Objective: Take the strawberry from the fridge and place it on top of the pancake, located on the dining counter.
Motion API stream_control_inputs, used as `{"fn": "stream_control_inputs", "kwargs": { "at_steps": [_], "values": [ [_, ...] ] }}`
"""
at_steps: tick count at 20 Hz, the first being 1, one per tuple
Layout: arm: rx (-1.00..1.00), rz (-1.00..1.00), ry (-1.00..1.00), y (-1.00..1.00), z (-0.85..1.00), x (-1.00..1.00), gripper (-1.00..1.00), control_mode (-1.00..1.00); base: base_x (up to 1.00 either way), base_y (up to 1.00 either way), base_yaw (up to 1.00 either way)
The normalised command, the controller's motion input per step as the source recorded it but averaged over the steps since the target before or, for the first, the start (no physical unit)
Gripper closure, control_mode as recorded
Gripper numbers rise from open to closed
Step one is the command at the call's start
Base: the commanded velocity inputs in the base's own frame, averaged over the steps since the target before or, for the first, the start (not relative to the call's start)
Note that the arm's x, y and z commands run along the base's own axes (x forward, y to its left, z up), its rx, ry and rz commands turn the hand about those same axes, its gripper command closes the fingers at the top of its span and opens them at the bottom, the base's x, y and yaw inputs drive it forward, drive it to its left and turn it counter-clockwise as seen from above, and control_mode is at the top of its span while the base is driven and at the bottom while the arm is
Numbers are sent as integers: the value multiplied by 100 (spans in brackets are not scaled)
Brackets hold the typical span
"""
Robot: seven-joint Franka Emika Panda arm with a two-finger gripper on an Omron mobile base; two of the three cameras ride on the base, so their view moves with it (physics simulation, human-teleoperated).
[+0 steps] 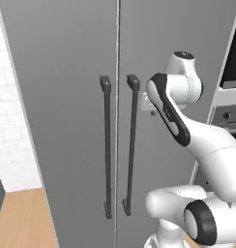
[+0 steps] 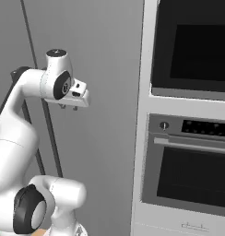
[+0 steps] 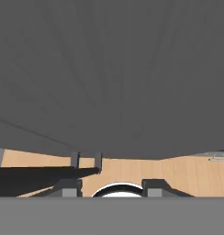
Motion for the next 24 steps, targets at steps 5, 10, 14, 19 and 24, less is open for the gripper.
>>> {"fn": "stream_control_inputs", "kwargs": {
  "at_steps": [5,10,14,19,24],
  "values": [
    [0,0,0,0,0,0,-100,100,-46,0,-2],
    [0,0,0,0,0,0,-100,100,-100,0,-2],
    [0,0,0,0,0,0,-100,100,-84,29,0],
    [0,0,0,0,0,0,-100,100,-31,54,0],
    [0,0,0,0,0,0,-100,100,5,62,0]
  ]
}}
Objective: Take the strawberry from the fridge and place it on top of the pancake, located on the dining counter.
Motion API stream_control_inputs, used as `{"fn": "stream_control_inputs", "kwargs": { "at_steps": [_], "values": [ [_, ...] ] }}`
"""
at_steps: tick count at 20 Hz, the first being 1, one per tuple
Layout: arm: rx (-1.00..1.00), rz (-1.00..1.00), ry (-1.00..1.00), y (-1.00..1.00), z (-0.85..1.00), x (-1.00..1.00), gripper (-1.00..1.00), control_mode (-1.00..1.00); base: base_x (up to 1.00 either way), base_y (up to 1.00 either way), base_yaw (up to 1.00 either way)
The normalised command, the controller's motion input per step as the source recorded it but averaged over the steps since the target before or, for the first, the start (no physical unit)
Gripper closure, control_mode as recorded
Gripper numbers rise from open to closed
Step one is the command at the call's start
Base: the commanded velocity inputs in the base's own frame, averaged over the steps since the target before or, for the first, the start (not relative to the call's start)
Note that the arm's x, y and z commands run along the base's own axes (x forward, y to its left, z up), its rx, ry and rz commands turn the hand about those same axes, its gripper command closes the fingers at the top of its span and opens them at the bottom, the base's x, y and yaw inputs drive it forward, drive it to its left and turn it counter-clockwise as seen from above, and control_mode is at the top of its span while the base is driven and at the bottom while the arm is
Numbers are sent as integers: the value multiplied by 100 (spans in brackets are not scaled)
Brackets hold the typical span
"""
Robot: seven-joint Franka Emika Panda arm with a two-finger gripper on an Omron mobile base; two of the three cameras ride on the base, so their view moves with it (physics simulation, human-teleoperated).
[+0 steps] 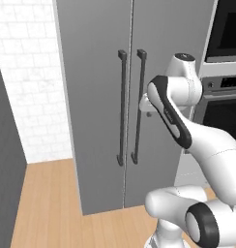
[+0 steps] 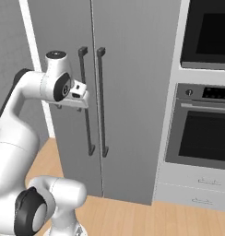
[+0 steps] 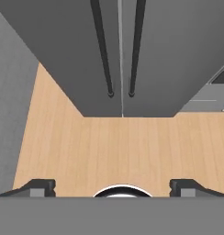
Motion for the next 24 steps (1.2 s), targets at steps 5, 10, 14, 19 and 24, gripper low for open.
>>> {"fn": "stream_control_inputs", "kwargs": {
  "at_steps": [5,10,14,19,24],
  "values": [
    [0,0,0,0,0,0,-100,100,4,1,0],
    [8,4,-11,-17,0,32,-100,-100,2,-2,0],
    [13,10,-33,-17,0,72,-100,-100,0,0,0],
    [1,0,-12,-8,0,58,-100,-100,0,0,0],
    [0,-10,-4,-1,0,57,-100,-100,0,0,0]
  ]
}}
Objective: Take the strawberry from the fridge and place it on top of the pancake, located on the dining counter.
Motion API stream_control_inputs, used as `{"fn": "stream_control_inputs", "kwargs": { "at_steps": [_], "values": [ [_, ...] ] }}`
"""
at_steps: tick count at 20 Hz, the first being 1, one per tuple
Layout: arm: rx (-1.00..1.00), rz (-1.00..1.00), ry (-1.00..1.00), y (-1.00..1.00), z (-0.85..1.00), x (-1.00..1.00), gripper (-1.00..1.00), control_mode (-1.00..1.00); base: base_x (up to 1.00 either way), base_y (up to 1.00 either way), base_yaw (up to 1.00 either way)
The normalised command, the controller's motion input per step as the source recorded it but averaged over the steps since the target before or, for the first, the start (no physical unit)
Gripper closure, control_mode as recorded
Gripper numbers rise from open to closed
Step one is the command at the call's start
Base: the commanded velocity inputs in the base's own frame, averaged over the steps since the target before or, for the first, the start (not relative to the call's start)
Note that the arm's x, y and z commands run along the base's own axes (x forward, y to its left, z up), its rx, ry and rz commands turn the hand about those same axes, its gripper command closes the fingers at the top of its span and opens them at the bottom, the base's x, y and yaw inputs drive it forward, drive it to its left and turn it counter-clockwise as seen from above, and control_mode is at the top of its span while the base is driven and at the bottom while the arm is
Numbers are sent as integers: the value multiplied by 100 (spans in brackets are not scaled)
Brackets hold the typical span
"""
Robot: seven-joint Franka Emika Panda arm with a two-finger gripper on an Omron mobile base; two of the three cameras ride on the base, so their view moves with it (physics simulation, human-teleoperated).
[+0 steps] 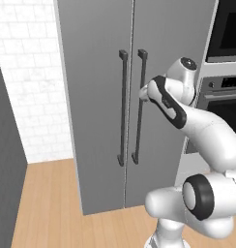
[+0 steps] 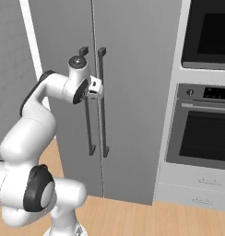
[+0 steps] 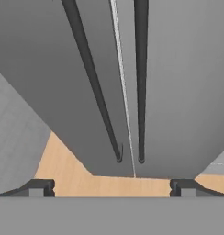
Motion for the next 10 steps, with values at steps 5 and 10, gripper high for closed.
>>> {"fn": "stream_control_inputs", "kwargs": {
  "at_steps": [5,10],
  "values": [
    [0,-5,-7,-1,0,46,-100,-100,0,0,0],
    [0,0,-20,-10,-13,20,-100,-100,0,0,0]
  ]
}}
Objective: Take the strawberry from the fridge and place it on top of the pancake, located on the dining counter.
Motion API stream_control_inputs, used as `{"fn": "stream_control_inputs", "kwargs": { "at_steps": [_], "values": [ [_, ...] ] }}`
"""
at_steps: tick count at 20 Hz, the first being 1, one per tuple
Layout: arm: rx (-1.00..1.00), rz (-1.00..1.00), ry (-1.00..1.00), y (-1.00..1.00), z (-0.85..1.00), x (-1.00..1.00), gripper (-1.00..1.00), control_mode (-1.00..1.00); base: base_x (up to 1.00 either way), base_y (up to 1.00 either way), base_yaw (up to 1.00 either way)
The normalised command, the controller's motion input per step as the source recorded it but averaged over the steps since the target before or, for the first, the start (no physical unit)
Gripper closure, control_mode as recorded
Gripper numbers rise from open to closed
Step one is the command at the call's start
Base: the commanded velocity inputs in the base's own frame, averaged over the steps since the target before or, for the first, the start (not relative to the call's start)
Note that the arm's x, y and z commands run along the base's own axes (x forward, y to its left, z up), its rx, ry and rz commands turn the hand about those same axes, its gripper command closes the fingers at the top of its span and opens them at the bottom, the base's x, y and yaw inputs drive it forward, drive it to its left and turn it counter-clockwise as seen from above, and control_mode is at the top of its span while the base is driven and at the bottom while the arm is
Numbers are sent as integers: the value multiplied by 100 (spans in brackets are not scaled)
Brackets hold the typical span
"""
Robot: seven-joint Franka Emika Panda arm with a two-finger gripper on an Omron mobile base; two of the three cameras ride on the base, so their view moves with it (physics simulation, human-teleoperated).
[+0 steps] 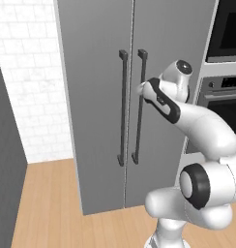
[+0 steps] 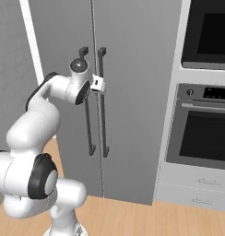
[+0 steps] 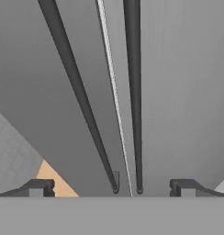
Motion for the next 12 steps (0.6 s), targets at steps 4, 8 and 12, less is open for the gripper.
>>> {"fn": "stream_control_inputs", "kwargs": {
  "at_steps": [4,8,12],
  "values": [
    [0,0,-10,-28,-4,25,-100,-100,0,0,0],
    [0,0,-1,-4,-1,42,-100,-100,0,0,0],
    [0,0,0,1,0,49,-100,-100,0,0,0]
  ]
}}
